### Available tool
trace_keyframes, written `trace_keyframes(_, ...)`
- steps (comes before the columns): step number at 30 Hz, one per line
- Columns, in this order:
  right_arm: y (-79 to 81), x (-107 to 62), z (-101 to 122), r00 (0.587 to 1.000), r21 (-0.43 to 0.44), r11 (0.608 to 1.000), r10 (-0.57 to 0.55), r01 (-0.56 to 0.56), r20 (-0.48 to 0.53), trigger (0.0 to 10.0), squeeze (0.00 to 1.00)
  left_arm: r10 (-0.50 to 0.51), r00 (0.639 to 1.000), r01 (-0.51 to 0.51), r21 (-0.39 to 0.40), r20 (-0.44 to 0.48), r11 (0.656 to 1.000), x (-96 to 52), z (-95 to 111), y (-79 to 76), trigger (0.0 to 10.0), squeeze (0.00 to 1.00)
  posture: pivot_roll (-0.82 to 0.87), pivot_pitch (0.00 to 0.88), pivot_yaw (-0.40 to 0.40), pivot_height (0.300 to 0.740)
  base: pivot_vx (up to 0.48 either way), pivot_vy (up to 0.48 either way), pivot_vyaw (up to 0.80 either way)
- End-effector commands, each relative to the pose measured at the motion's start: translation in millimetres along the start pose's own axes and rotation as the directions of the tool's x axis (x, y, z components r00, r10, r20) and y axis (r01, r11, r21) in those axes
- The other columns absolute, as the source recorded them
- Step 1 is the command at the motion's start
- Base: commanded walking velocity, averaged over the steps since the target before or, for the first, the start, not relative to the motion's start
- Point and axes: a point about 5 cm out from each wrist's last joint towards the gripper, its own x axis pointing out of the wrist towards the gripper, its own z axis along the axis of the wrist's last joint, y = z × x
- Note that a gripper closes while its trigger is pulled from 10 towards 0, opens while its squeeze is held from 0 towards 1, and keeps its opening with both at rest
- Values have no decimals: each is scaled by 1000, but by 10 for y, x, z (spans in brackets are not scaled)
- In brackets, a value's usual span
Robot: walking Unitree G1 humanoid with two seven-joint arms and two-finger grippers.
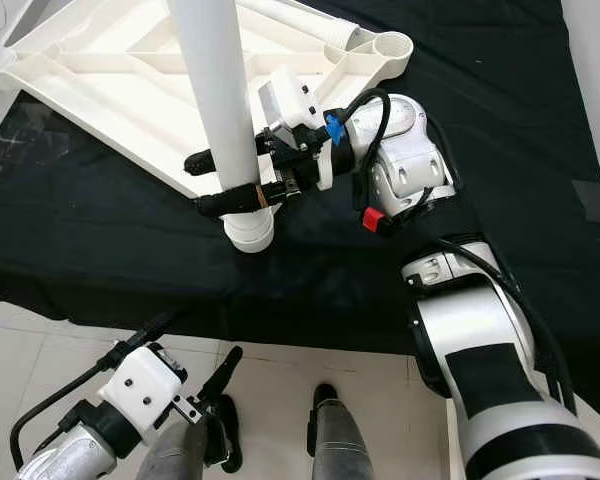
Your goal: Building children table
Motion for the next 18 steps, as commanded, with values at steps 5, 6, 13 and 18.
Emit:
trace_keyframes(5,48,113,-238,995,114,991,73,-65,-62,10000,0,-12,1000,12,1,-22,1000,-27,-12,-31,10000,0,48,438,29,740,0,0,0)
trace_keyframes(6,26,117,-242,997,133,990,52,-44,-51,10000,0,-11,1000,11,0,-22,1000,-25,-12,-29,10000,0,48,438,29,740,0,0,0)
trace_keyframes(13,-50,121,-353,994,205,974,-87,99,-66,10000,0,-8,1000,8,0,-21,1000,-11,-12,-22,10000,0,42,440,28,740,0,0,0)
trace_keyframes(18,-53,118,-408,989,216,966,-125,140,-83,10000,0,-8,1000,8,0,-21,1000,-7,-13,-22,10000,0,42,439,29,740,0,0,0)
